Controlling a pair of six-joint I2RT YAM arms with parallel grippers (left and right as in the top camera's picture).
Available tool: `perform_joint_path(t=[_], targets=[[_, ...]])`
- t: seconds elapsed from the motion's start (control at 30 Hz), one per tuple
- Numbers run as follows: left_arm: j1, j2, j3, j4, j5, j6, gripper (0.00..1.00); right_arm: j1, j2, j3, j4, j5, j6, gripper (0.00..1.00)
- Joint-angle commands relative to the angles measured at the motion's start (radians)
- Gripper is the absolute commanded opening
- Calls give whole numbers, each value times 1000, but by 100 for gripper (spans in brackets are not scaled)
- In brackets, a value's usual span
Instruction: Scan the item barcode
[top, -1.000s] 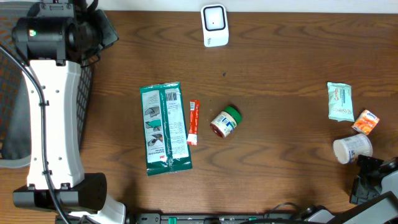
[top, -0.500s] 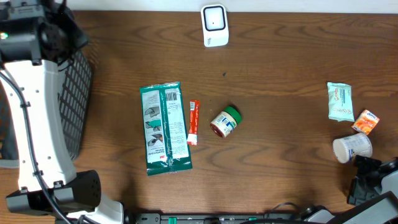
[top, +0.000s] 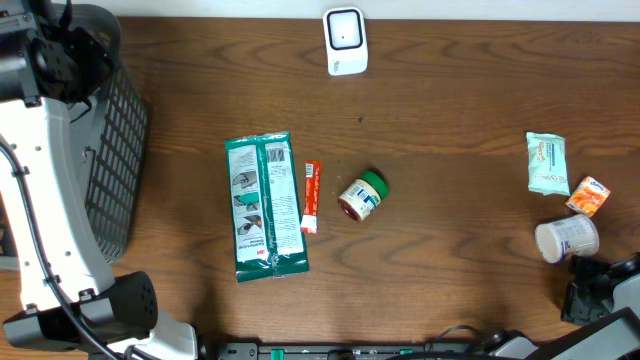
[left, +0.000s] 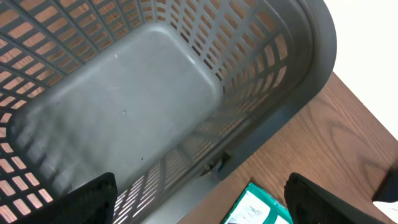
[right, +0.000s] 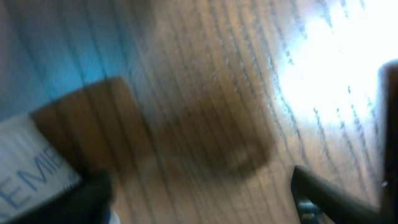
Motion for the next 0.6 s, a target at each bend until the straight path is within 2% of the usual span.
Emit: perform_joint_path(t=[0.0, 0.1, 0.2, 0.23, 0.27, 0.3, 0.57], targets=[[3, -8, 5, -5, -26, 2, 87, 9, 0, -4, 5, 18, -22, 65], [3, -8, 5, -5, -26, 2, 87, 9, 0, -4, 28, 18, -56, 63], [3, -8, 5, -5, -26, 2, 87, 9, 0, -4, 27, 17, -66, 71], [3, -8, 5, -5, -26, 2, 87, 9, 0, -4, 26, 17, -66, 75], [3, -8, 5, -5, -26, 2, 87, 9, 0, -4, 25, 18, -66, 93], [3, -8, 5, -5, -26, 2, 87, 8, 0, -4, 22, 18, -66, 98], [3, -8, 5, -5, -26, 2, 88, 6, 0, -4, 19, 63, -66, 99]])
